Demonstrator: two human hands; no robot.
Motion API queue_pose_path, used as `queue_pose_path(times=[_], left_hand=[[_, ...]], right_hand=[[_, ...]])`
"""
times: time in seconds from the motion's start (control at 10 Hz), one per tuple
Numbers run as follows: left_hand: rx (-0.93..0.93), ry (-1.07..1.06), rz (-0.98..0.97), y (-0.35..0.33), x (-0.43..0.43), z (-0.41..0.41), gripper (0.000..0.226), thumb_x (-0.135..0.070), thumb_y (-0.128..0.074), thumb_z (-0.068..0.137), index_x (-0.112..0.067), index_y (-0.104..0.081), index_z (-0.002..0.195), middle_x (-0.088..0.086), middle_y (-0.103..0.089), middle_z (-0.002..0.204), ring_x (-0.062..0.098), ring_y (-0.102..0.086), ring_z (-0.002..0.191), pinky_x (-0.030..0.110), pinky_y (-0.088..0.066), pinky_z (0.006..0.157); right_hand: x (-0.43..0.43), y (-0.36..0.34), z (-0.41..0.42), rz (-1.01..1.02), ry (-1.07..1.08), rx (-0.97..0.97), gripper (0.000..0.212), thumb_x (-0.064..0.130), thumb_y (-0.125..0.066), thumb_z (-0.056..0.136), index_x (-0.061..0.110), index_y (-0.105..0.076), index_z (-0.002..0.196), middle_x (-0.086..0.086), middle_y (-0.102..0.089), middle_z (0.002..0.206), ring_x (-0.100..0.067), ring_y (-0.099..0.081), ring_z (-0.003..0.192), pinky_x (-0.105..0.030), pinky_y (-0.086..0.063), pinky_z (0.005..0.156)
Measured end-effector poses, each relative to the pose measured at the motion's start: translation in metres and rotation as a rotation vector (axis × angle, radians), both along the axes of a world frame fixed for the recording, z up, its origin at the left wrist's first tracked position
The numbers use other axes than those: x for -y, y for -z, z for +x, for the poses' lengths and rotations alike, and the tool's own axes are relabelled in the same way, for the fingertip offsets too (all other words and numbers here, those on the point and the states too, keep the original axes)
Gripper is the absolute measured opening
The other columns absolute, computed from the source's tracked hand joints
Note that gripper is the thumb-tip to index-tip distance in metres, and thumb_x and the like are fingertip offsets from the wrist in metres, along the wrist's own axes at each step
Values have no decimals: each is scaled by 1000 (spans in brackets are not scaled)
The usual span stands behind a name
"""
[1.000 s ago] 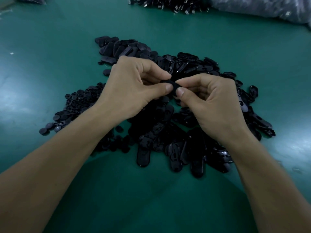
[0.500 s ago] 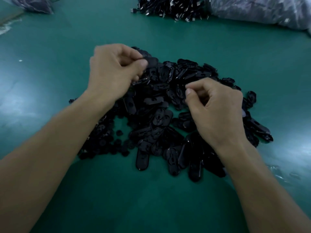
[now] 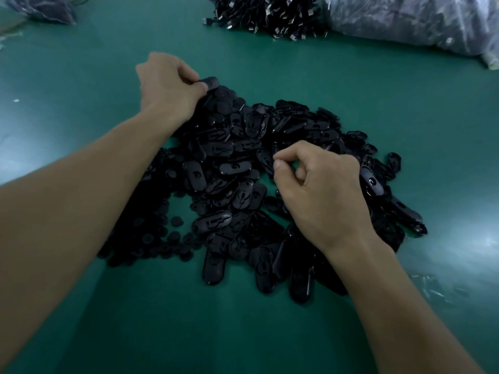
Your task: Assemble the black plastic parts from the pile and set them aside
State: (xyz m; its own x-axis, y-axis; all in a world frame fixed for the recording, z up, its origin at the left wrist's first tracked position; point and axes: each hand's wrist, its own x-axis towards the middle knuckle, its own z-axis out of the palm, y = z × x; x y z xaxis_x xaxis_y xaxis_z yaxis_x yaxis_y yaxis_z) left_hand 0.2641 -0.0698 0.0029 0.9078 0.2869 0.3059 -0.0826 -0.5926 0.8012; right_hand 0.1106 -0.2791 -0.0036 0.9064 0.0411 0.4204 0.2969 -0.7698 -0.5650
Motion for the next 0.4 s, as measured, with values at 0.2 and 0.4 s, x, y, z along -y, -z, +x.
queue_pose_path(times=[0.2,0.4], left_hand=[[14,-72,26,3,2,-2,25,-30,-75,86,-16,-74,107,-3,-68,91,12,-65,100,21,-50,88],[112,166,49,-15,20,-62,11,-25,-70,86,-30,-70,77,-21,-63,66,-14,-57,58,2,-41,54]], right_hand=[[1,1,1,-7,2,13,11,21,-62,97,19,-72,93,18,-38,44,-7,-46,42,-23,-39,44],[1,-11,-2,125,40,112,10,15,-64,97,19,-70,90,24,-47,56,2,-54,53,-10,-40,50]])
